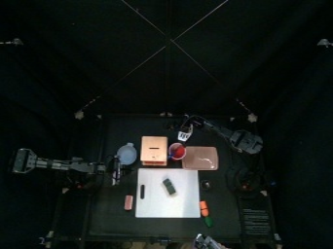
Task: Place sushi on board then cut the sushi with the knife then place the pieces on the plate
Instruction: Grasp knife edge with left hand
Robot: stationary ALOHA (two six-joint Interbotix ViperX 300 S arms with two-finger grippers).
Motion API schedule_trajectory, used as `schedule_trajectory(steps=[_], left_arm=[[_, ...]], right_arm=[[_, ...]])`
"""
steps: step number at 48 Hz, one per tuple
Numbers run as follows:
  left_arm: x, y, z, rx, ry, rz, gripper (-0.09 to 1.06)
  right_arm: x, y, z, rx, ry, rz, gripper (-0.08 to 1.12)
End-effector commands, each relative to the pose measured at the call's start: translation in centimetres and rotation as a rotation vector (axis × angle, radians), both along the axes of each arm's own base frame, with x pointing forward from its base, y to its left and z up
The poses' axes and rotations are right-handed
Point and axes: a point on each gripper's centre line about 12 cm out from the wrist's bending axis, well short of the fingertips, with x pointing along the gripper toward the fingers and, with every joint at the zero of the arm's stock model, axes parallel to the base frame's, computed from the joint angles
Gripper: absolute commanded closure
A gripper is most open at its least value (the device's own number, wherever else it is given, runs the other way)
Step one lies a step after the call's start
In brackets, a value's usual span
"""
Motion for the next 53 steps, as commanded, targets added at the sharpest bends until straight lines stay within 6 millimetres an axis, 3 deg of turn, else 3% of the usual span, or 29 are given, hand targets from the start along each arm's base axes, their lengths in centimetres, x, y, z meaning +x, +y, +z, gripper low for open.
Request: schedule_trajectory(steps=[1, 36, 53], left_arm=[[0.3, 0.0, 0.4, -0.001, -0.014, 0.002, 0.45], [0.4, 0.1, 0.7, -0.002, -0.022, 0.002, 0.45], [0.5, 0.1, 0.7, 0.000, -0.023, 0.002, 0.45]], right_arm=[[0.1, 0.0, 1.4, -0.029, -0.030, -0.003, 0.60], [-1.2, 1.1, 6.5, -0.088, -0.073, -0.026, 0.64], [-3.1, 2.3, 10.8, -0.145, -0.138, -0.038, 0.64]])
